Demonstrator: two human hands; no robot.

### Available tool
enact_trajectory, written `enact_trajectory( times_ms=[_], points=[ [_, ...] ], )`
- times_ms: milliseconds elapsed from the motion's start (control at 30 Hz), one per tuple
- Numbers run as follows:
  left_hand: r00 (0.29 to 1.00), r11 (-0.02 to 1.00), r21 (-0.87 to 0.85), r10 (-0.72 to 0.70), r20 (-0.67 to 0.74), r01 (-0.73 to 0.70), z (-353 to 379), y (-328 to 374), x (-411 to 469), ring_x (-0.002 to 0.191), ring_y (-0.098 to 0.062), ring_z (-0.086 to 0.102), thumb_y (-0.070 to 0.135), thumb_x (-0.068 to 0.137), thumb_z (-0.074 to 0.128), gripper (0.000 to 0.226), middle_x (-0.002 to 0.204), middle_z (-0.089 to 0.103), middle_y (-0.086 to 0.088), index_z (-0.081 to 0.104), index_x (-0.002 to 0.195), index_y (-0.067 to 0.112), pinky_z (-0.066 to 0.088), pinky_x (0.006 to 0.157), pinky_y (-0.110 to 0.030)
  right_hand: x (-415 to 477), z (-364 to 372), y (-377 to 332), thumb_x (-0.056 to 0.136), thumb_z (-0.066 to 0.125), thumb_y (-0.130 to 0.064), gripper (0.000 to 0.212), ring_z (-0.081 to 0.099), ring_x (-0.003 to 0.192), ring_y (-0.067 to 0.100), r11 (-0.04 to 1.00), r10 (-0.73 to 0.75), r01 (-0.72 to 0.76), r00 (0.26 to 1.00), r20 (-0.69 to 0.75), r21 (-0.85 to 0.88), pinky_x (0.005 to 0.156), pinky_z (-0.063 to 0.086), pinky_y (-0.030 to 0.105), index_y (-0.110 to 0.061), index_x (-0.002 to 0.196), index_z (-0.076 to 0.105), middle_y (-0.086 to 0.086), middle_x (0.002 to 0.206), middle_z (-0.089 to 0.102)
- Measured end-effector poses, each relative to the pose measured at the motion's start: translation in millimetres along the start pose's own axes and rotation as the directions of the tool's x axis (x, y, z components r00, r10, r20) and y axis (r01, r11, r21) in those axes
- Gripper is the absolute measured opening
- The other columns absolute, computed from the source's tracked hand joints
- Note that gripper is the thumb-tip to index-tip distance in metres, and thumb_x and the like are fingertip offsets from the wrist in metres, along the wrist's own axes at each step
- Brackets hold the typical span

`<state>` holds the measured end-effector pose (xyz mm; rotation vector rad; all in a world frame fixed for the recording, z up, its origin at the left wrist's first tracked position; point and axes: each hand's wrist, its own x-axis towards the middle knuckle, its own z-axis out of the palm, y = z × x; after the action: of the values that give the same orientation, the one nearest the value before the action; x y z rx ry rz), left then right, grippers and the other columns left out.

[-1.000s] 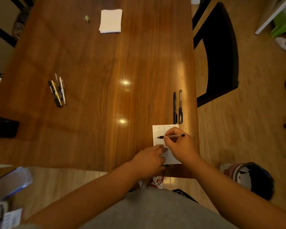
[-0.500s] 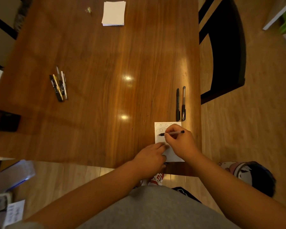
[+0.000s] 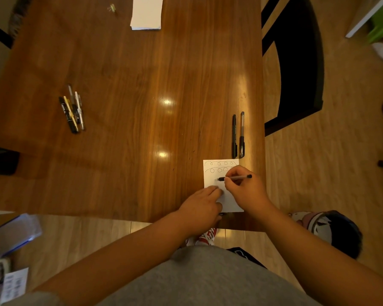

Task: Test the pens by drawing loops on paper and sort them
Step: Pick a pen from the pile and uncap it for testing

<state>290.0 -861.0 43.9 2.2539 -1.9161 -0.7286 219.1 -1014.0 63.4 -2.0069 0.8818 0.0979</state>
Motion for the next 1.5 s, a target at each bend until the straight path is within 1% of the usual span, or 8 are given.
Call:
enact_trajectory(
  times_ms=[200, 367, 533, 733, 933, 1133, 1333, 1500],
  points=[
    [1.0, 1.0, 0.012, 0.004, 0.022, -0.004, -5.2, -0.2, 0.7, 0.138, -0.027, 0.028, 0.04, 0.098, 0.046, 0.04, 0.151, 0.033, -0.013, 0.062, 0.122, 0.012, 0.031, 0.11, -0.04, 2.0, 5.7, -4.4, 0.092, 0.065, -0.024, 0.012, 0.054, 0.074, -0.004, 1.0, 0.003, -0.003, 1.0, 0.016, -0.025, 0.057, 0.033, 0.005, -0.033, 0.088, 0.057, -0.029, 0.081, 0.052],
    [0.998, 0.998, 0.058, 0.003, 0.067, -0.007, -3.8, 0.4, 2.4, 0.141, -0.029, 0.024, 0.041, 0.099, 0.043, 0.041, 0.158, 0.023, -0.012, 0.06, 0.125, 0.015, 0.029, 0.111, -0.044, 5.9, 5.0, -5.3, 0.092, 0.064, -0.023, 0.007, 0.052, 0.076, -0.004, 1.0, 0.023, -0.023, 1.0, -0.016, 0.01, 0.057, 0.036, 0.008, -0.028, 0.091, 0.059, -0.021, 0.086, 0.054],
    [0.998, 0.997, 0.075, 0.007, 0.069, -0.012, -3.3, 0.7, 5.2, 0.14, -0.031, 0.025, 0.04, 0.099, 0.044, 0.041, 0.156, 0.025, -0.012, 0.06, 0.126, 0.014, 0.031, 0.11, -0.044, 7.0, 0.3, -4.9, 0.092, 0.064, -0.019, 0.007, 0.056, 0.077, -0.002, 0.998, 0.032, -0.03, 0.999, -0.036, 0.061, 0.059, 0.039, 0.011, -0.025, 0.091, 0.061, -0.016, 0.085, 0.058],
    [0.999, 0.999, 0.036, 0.012, 0.046, -0.013, -0.6, -0.2, 8.9, 0.144, -0.031, 0.02, 0.04, 0.098, 0.047, 0.042, 0.155, 0.027, -0.015, 0.059, 0.126, 0.012, 0.018, 0.116, -0.042, 7.1, -5.0, -0.7, 0.093, 0.064, -0.021, 0.008, 0.057, 0.079, 0.002, 0.996, 0.048, -0.044, 0.998, -0.051, 0.076, 0.061, 0.042, 0.014, -0.026, 0.09, 0.059, -0.012, 0.089, 0.06],
    [0.997, 0.999, 0.032, 0.031, 0.067, -0.033, -3.7, 0.3, 9.3, 0.142, -0.031, 0.021, 0.039, 0.098, 0.048, 0.04, 0.157, 0.023, -0.013, 0.06, 0.125, 0.012, 0.031, 0.111, -0.044, 3.0, -12.4, 6.5, 0.093, 0.064, -0.02, 0.005, 0.058, 0.096, 0.014, 0.994, 0.083, -0.079, 0.994, -0.064, 0.071, 0.069, 0.05, 0.021, -0.023, 0.094, 0.06, -0.008, 0.102, 0.061],
    [0.996, 0.996, 0.081, 0.036, 0.086, -0.043, -5.7, 4.5, 13.5, 0.141, -0.033, 0.024, 0.041, 0.099, 0.046, 0.04, 0.158, 0.022, -0.01, 0.059, 0.126, 0.014, 0.036, 0.106, -0.046, -1.7, -13.4, 7.7, 0.092, 0.064, -0.019, 0.006, 0.058, 0.089, 0.011, 0.992, 0.096, -0.089, 0.993, -0.069, 0.09, 0.068, 0.049, 0.022, -0.024, 0.092, 0.061, -0.008, 0.096, 0.062],
    [0.995, 0.993, 0.101, 0.056, 0.078, -0.064, -1.6, 5.2, 16.2, 0.14, -0.031, 0.024, 0.044, 0.099, 0.043, 0.044, 0.155, 0.026, -0.014, 0.057, 0.129, 0.014, 0.028, 0.112, -0.046, -0.9, -9.1, 6.1, 0.092, 0.063, -0.02, 0.004, 0.055, 0.078, 0.001, 0.995, 0.067, -0.064, 0.997, -0.042, 0.083, 0.061, 0.042, 0.015, -0.023, 0.093, 0.061, -0.008, 0.092, 0.062],
    [0.996, 0.997, 0.064, 0.043, 0.072, -0.048, 1.0, 5.7, 17.0, 0.141, -0.031, 0.024, 0.044, 0.098, 0.045, 0.044, 0.155, 0.027, -0.014, 0.058, 0.127, 0.014, 0.025, 0.113, -0.045, 3.4, -10.1, 5.9, 0.093, 0.064, -0.02, 0.005, 0.056, 0.078, 0.002, 0.994, 0.069, -0.065, 0.996, -0.049, 0.091, 0.061, 0.042, 0.014, -0.022, 0.095, 0.06, -0.008, 0.095, 0.061]
  ],
)
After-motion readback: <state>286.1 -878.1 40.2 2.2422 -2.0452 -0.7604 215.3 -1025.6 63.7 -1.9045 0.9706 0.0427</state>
